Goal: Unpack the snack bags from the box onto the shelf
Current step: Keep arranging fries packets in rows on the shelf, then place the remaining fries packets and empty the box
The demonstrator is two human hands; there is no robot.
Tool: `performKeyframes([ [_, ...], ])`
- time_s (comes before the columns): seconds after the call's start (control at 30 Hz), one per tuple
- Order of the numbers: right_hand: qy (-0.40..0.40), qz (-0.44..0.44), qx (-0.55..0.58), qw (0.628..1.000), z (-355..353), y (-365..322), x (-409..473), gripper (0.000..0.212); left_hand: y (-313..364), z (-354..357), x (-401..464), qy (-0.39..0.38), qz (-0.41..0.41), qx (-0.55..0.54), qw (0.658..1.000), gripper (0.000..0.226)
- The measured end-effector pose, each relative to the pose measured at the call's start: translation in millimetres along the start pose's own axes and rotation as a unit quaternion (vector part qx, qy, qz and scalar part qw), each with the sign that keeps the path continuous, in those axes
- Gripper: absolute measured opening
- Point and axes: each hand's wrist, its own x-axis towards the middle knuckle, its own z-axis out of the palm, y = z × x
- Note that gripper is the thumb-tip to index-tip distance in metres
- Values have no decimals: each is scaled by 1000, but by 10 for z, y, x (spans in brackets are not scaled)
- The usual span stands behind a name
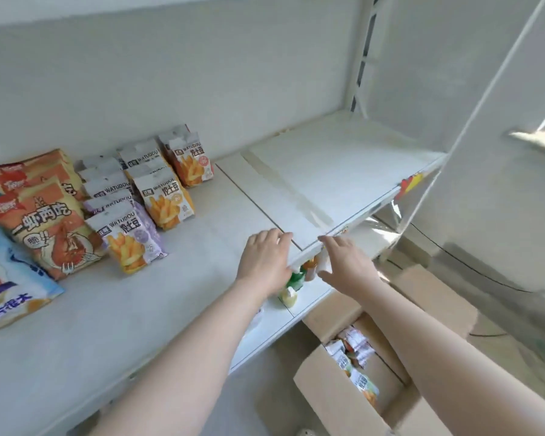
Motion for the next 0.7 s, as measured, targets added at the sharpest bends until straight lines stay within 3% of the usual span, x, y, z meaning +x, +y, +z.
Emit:
performKeyframes([
  [0.17, -2, 94, 8, 996, 223, 150, -971, 74, 381, 218, -595, -17, 38, -17, 999, 54],
  [0.33, -13, 160, 19, 987, 456, 256, -1857, 74, 697, 466, -1227, -77, 72, -13, 994, 59],
  [0.7, -64, 233, 42, 969, 817, 891, -3123, 75, 1608, 1114, -2160, -204, 123, -54, 970, 63],
])
